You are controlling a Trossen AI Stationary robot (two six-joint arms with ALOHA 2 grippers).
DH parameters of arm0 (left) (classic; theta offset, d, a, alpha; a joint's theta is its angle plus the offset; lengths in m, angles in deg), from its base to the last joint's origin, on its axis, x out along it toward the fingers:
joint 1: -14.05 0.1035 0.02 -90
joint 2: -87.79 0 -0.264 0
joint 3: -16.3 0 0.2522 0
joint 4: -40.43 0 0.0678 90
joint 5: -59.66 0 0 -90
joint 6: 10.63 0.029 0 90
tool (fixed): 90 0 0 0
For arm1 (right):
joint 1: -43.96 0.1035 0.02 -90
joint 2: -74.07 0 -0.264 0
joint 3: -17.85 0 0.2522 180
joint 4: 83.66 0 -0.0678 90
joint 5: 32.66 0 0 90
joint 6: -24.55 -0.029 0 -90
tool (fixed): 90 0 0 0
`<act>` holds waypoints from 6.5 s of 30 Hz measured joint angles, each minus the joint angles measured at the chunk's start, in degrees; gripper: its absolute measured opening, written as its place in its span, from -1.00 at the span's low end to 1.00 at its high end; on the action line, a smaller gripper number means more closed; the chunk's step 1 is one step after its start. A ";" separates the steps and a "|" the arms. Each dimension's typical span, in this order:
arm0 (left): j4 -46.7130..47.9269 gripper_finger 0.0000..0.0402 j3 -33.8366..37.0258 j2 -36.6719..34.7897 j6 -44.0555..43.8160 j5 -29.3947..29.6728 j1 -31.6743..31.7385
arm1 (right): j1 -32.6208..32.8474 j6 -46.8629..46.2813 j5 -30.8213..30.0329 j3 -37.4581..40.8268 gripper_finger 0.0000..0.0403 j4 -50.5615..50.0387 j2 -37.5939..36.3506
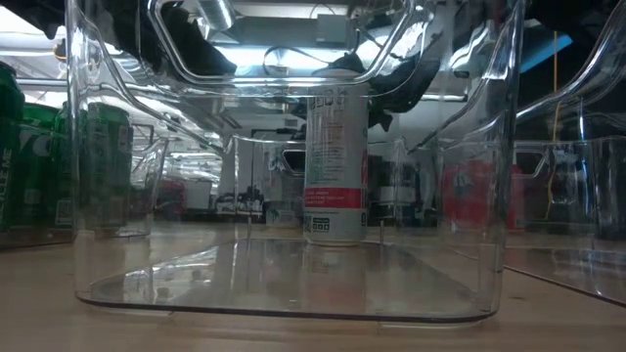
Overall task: Sort soda cans
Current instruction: Put the white soda can into the middle transparent bin
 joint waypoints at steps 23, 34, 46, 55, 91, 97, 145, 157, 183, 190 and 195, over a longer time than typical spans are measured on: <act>0.20 0.93 0.00 0.00 -0.23 0.01 0.00 | 0.07 3.19 0.21 0.09 0.82 -0.08 0.16; 0.18 0.93 0.00 0.00 -0.01 0.01 0.00 | 0.19 2.77 0.83 0.13 0.48 1.52 0.18; 0.22 0.93 0.00 0.00 -0.01 0.00 0.00 | 2.36 5.81 1.94 0.31 0.44 2.16 -0.48; 0.41 0.93 0.00 0.00 -0.21 0.00 0.00 | 5.31 6.99 4.49 0.34 0.44 0.56 -3.39; 0.44 0.93 0.00 0.00 -0.33 0.01 0.01 | 27.98 11.77 2.82 0.17 0.43 -23.85 -32.07; 0.43 0.93 0.00 0.00 -0.87 0.00 0.00 | 30.67 11.65 0.80 0.15 0.43 -24.13 -31.36; 0.47 0.93 0.00 -0.02 -0.92 -0.02 0.02 | 31.11 5.15 5.74 0.13 0.43 -18.50 -9.99; 0.46 0.93 0.00 -0.01 -0.92 -0.03 0.02 | 31.15 5.65 1.57 0.07 0.44 -18.74 -9.57; 0.45 0.93 0.00 0.00 -1.38 -0.03 0.01 | 31.08 4.52 -0.35 0.00 0.44 -20.40 -9.61; 0.44 0.93 0.00 -0.01 -1.47 -0.03 0.00 | 31.10 5.73 -0.84 0.01 0.67 -20.55 -9.61; 0.44 0.93 0.00 0.00 -1.47 -0.03 0.02 | 31.11 6.84 -1.21 0.07 0.85 -20.70 -9.61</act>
